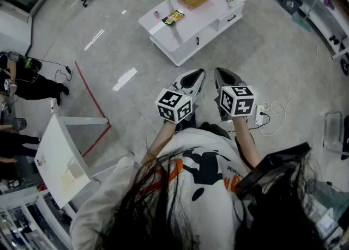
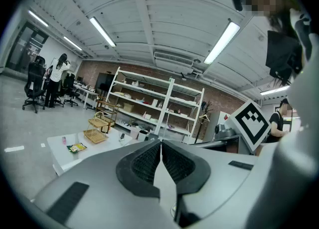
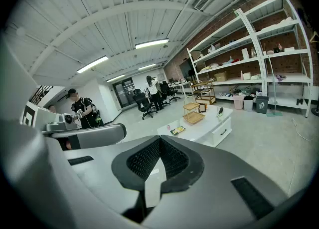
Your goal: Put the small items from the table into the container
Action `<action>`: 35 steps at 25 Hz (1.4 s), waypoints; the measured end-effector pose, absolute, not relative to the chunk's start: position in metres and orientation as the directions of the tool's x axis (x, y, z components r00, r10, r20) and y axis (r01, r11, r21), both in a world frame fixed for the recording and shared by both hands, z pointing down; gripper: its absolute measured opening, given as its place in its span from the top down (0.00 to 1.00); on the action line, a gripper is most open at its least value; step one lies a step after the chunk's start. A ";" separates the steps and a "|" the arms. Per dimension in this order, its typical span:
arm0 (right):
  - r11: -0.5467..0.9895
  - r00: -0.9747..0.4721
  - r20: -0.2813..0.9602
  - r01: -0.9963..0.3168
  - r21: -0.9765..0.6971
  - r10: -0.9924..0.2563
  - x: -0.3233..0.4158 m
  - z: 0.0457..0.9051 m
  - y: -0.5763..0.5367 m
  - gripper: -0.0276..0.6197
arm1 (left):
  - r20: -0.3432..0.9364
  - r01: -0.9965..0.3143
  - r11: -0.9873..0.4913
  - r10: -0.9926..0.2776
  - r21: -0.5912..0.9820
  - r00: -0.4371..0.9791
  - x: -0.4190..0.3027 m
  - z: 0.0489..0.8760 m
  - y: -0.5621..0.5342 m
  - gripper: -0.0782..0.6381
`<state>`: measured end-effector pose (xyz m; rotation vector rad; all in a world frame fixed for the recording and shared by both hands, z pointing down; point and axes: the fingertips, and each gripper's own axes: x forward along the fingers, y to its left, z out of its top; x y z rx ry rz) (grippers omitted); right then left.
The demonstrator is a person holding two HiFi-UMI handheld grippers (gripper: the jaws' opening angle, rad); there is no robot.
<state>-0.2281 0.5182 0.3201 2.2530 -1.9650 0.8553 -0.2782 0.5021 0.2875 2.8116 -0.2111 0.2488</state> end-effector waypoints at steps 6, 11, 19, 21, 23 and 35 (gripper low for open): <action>-0.196 0.048 0.423 -0.929 -0.314 -0.905 -0.224 0.318 0.505 0.94 | 0.192 -0.172 -0.941 -0.118 0.293 0.974 -0.274 0.287 0.488 0.88; -0.203 0.060 0.421 -0.931 -0.304 -0.905 -0.220 0.323 0.494 0.94 | 0.203 -0.173 -0.937 -0.115 0.302 0.973 -0.271 0.295 0.475 0.88; -0.207 0.063 0.424 -0.931 -0.302 -0.904 -0.220 0.328 0.452 0.94 | 0.225 -0.179 -0.929 -0.108 0.324 0.968 -0.270 0.305 0.426 0.88; -0.209 0.060 0.429 -0.928 -0.309 -0.901 -0.219 0.331 0.435 0.93 | 0.230 -0.181 -0.927 -0.107 0.329 0.967 -0.270 0.306 0.407 0.88; -0.216 0.062 0.433 -0.923 -0.317 -0.899 -0.218 0.334 0.415 0.93 | 0.236 -0.181 -0.927 -0.105 0.328 0.966 -0.270 0.307 0.386 0.88; -0.285 0.114 0.446 -0.898 -0.336 -0.887 -0.205 0.339 0.299 0.94 | 0.246 -0.158 -0.930 -0.077 0.332 0.966 -0.268 0.311 0.256 0.88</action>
